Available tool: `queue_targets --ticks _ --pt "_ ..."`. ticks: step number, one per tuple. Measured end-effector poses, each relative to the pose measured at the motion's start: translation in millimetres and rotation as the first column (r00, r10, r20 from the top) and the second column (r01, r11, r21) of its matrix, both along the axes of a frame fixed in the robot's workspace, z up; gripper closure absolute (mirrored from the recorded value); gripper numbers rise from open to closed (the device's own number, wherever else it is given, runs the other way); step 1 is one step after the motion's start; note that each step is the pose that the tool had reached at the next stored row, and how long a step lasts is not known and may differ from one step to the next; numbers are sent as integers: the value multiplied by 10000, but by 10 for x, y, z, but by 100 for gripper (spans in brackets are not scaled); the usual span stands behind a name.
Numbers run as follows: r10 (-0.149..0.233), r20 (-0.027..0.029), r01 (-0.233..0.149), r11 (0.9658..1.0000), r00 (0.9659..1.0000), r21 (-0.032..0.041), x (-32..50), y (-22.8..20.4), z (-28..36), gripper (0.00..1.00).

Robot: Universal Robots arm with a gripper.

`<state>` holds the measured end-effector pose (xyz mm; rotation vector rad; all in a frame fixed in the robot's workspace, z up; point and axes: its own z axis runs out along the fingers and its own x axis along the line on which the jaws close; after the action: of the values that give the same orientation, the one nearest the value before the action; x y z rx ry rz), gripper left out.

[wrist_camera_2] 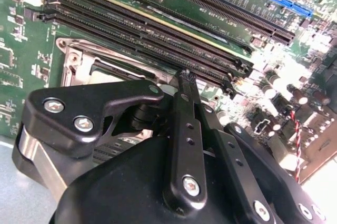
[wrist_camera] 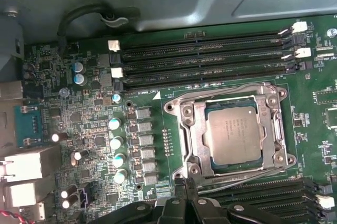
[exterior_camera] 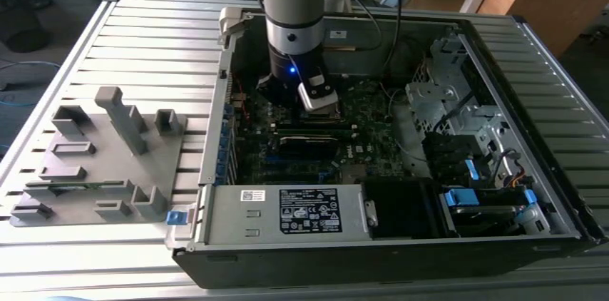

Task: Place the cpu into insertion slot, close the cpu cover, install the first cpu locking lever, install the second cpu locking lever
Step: 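Install the second cpu locking lever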

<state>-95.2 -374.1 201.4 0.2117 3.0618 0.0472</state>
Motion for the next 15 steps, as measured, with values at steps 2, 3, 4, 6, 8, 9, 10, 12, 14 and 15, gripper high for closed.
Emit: queue_targets --ticks 2,3,4,6,8,9,10,12,14,15 --pt "0 1 0 10000 10000 2 0 0 3 89" --pt "1 4 -1 10000 10000 19 0 -3 3 89" --pt "2 6 -2 10000 10000 37 0 -6 4 89" --pt "1 8 -1 10000 10000 46 0 -16 4 89" --pt "0 5 0 10000 10000 53 0 -25 13 89" --pt "0 6 0 10000 10000 64 0 -29 21 89" --pt "0 8 0 10000 10000 73 0 -32 30 89" --pt "0 8 0 10000 10000 82 0 -36 44 89" --pt "0 8 0 10000 10000 93 0 -38 65 89" --pt "0 8 0 9999 10000 101 0 -39 74 89"
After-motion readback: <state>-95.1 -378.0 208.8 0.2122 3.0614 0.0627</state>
